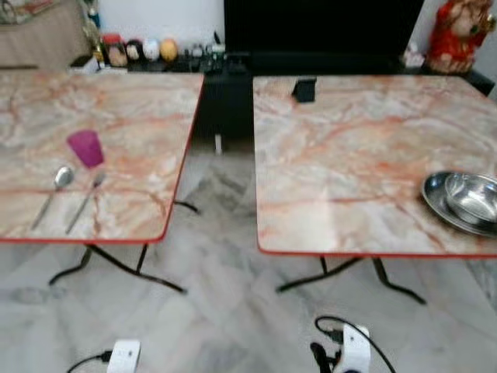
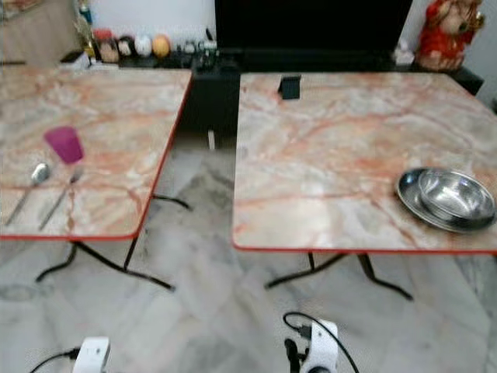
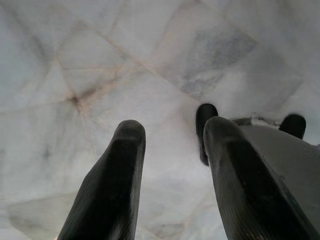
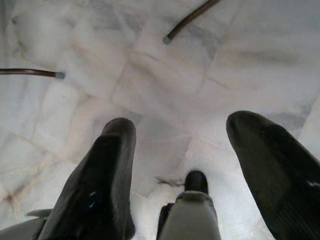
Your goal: Setting the table
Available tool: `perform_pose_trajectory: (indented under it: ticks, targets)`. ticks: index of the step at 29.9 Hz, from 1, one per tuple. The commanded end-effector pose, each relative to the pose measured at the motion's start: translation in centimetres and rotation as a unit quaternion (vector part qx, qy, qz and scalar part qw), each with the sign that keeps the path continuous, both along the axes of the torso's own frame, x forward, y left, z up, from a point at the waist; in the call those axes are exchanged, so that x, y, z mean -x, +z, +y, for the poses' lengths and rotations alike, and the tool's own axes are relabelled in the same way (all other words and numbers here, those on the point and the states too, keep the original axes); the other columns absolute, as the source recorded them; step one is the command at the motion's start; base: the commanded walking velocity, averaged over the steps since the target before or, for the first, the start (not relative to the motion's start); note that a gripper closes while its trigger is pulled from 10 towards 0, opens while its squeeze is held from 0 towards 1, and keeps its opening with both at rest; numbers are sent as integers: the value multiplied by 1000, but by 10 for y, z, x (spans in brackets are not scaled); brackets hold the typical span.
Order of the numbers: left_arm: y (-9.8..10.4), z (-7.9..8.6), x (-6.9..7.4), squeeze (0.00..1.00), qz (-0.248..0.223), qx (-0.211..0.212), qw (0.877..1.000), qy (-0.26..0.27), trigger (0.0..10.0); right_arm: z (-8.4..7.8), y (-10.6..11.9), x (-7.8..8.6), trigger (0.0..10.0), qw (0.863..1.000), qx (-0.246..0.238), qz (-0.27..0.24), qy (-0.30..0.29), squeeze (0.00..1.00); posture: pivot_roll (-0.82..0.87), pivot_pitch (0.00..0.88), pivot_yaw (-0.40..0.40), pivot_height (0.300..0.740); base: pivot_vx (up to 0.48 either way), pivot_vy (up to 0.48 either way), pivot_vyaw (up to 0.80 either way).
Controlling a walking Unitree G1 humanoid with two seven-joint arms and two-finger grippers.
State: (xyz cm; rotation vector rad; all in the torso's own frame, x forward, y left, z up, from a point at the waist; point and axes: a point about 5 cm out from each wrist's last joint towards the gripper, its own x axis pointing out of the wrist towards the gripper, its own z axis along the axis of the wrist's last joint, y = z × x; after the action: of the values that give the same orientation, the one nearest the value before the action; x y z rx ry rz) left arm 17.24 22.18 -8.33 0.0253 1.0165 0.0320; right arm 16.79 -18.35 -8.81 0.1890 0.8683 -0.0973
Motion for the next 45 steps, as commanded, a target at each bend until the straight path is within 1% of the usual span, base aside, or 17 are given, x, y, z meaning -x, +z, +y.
perform_pose_trajectory:
  ticks: [1,6,8,45]
  targets:
    - [-1,6,5,0,9,-10,1000,2,10000,3,1,-2,10000,1000,1,-2,3,0,-16,0,3,740,0,326,800]
    - [-1,6,5,0,10,-10,1000,2,10000,3,0,-2,10000,1000,-5,-1,0,0,-16,0,3,740,0,322,733]
    - [-1,6,5,0,9,-9,1000,3,10000,3,0,-1,10000,1000,-11,-1,-11,0,-16,0,3,740,0,319,0]
    - [-1,6,5,0,9,-6,1000,5,10000,2,0,-2,10000,1000,-6,2,-1,0,-14,0,1,740,0,295,0]
